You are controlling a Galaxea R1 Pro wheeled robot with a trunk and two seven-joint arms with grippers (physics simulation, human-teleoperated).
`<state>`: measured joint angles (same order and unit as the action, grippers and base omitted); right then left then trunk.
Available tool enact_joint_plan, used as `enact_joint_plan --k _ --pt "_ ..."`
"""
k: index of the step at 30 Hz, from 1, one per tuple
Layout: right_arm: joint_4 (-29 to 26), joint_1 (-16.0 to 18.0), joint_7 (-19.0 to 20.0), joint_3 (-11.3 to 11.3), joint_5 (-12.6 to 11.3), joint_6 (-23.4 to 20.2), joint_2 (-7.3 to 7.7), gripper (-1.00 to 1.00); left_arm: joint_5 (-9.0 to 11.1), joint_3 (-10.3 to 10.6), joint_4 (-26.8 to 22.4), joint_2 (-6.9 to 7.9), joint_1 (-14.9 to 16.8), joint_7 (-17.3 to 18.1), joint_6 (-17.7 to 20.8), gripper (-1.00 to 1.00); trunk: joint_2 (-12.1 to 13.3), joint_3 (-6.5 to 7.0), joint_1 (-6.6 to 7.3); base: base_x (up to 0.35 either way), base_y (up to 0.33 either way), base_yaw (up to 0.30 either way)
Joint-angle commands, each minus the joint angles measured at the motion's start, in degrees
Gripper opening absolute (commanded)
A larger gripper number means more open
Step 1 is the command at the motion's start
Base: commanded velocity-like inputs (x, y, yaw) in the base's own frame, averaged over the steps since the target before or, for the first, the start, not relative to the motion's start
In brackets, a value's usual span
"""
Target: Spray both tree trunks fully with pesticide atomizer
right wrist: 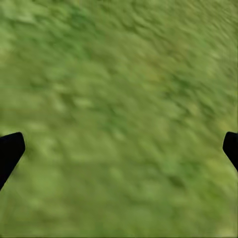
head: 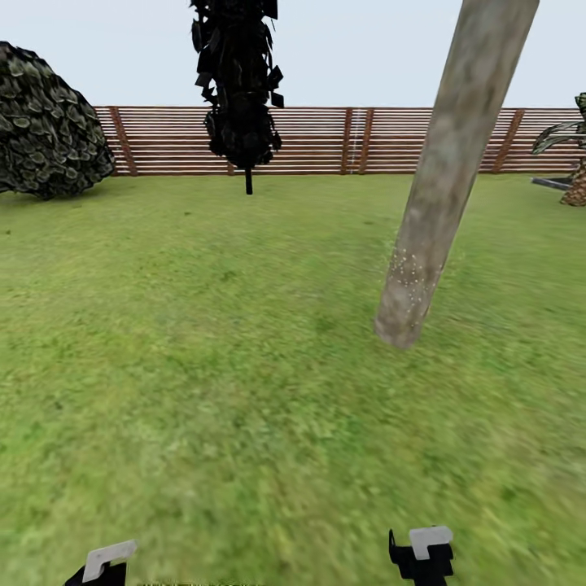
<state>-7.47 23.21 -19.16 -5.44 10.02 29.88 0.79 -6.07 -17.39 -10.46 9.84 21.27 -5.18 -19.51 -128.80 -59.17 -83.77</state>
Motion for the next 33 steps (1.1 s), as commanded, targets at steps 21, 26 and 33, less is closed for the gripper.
enact_joint_plan --k 21,26,33 --pt "0.0 0.0 0.0 0.0 0.0 0.0 -0.61 1.0 0.0 0.0 0.0 -0.08 0.0 0.0 0.0 -1.0 0.0 0.0 0.0 0.0 0.0 0.281" --pt "0.0 0.0 -0.1 0.0 0.0 0.0 -0.62 1.0 0.0 0.0 0.0 -0.09 0.0 0.0 -0.1 -1.0 0.0 0.0 0.0 0.0 0.0 0.281" --pt "0.0 0.0 -0.1 0.0 0.1 0.0 -0.62 1.0 0.0 0.0 0.0 0.02 0.0 0.0 -0.1 -1.0 0.0 0.0 0.0 -0.148 0.052 0.281"
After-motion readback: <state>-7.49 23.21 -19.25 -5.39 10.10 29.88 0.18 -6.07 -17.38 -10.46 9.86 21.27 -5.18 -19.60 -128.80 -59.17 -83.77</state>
